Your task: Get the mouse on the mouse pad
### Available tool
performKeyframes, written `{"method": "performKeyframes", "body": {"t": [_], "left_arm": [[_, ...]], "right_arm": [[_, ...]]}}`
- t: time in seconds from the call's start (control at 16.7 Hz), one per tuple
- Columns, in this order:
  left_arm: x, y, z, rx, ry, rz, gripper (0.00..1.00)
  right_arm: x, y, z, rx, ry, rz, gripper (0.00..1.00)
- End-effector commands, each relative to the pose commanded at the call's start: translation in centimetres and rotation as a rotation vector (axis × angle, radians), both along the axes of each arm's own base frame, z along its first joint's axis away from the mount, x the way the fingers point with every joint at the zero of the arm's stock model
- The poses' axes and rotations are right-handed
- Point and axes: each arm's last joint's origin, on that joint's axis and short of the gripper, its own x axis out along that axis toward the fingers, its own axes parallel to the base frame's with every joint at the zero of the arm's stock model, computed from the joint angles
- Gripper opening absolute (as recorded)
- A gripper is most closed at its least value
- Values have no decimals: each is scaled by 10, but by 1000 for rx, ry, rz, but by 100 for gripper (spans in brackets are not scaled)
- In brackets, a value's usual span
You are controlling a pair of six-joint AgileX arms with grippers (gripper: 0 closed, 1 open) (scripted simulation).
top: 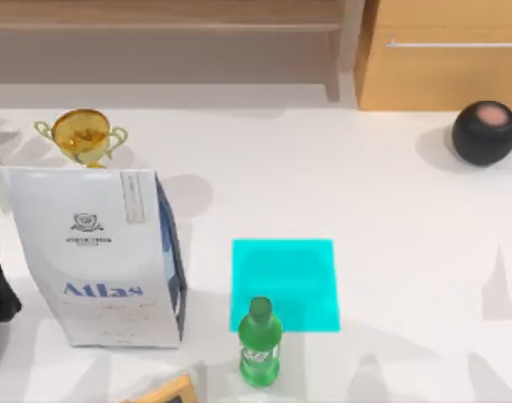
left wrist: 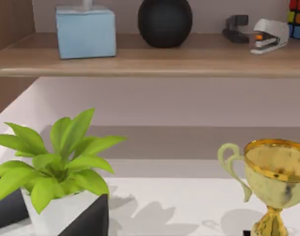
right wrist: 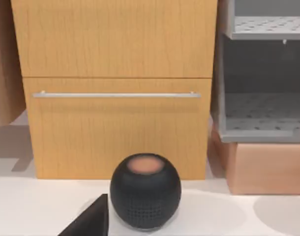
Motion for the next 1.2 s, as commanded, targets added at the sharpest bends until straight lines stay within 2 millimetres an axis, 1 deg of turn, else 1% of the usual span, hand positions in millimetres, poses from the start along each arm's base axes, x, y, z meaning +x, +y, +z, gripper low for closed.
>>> {"method": "performKeyframes", "body": {"t": [0.12, 0.24, 0.36, 0.54, 0.72, 0.84, 1.02, 1.2], "left_arm": [[0, 0, 0, 1, 1, 0, 100], [0, 1, 6, 18, 32, 10, 100], [1, 3, 18, 53, 94, 39, 100], [10, 10, 46, 118, 245, 104, 100], [34, 20, 69, 173, 489, 150, 100], [56, 27, 74, 199, 694, 146, 100], [91, 38, 68, 213, 1011, 83, 100], [115, 43, 52, 198, 1289, -14, 100]], "right_arm": [[0, 0, 0, 0, 0, 0, 100], [0, 0, 0, 0, 0, 0, 100], [0, 0, 0, 0, 0, 0, 100], [0, 0, 0, 0, 0, 0, 100], [0, 0, 0, 0, 0, 0, 100], [0, 0, 0, 0, 0, 0, 100], [0, 0, 0, 0, 0, 0, 100], [0, 0, 0, 0, 0, 0, 100]]}}
